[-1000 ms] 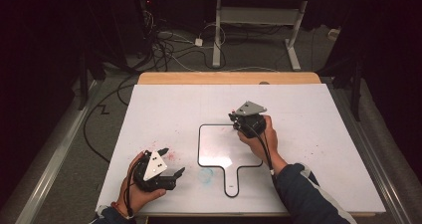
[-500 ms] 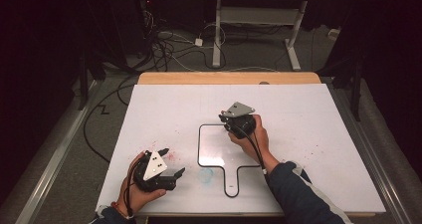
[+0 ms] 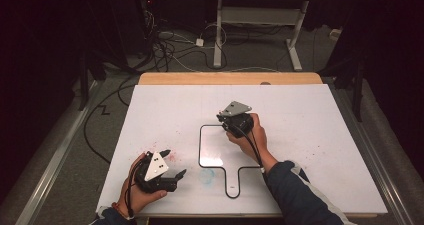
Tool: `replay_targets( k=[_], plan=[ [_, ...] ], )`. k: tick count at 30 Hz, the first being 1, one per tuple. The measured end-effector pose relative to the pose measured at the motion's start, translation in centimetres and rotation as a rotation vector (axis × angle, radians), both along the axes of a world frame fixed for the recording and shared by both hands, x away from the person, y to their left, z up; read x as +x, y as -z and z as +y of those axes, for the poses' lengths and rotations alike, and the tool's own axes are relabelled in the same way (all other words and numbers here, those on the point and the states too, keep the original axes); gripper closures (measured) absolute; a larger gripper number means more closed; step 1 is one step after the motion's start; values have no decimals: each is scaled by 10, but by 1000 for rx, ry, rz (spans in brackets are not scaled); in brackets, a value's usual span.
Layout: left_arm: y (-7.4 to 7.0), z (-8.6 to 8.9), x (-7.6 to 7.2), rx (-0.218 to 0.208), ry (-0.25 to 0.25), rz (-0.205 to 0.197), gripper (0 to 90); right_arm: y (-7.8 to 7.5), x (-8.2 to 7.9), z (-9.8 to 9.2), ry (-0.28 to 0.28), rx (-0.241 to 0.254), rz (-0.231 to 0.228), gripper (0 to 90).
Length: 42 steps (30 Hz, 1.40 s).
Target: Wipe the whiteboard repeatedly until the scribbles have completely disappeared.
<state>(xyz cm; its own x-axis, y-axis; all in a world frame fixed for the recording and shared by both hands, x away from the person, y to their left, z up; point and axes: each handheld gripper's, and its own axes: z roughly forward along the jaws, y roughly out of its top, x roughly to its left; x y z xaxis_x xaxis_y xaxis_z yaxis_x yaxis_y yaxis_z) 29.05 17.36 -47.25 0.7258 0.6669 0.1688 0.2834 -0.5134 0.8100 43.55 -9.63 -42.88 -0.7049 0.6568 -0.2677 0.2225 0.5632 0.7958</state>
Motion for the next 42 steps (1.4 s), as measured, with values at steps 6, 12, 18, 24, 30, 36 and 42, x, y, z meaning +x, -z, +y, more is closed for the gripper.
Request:
replay_targets(
  k=[6,12,18,24,30,36,42],
  plan=[
    [0,0,0,-1,4,3,192,-6,-12,-4,-42,-10,52,813],
    [1,-1,0,-6,10,5,191,-5,-5,-17,-30,22,66,812],
    [1,0,0,1,12,8,191,-8,-14,-13,-124,41,129,813],
    [2,1,1,-2,7,9,191,-7,-8,-19,-39,8,72,812],
    [3,3,5,-3,7,17,191,-7,-10,-20,-76,48,110,812],
    [3,3,4,-2,4,13,192,-6,-3,-35,-22,89,116,812],
    [3,2,3,11,7,13,191,-12,-7,-55,-3,174,139,812]
  ],
)
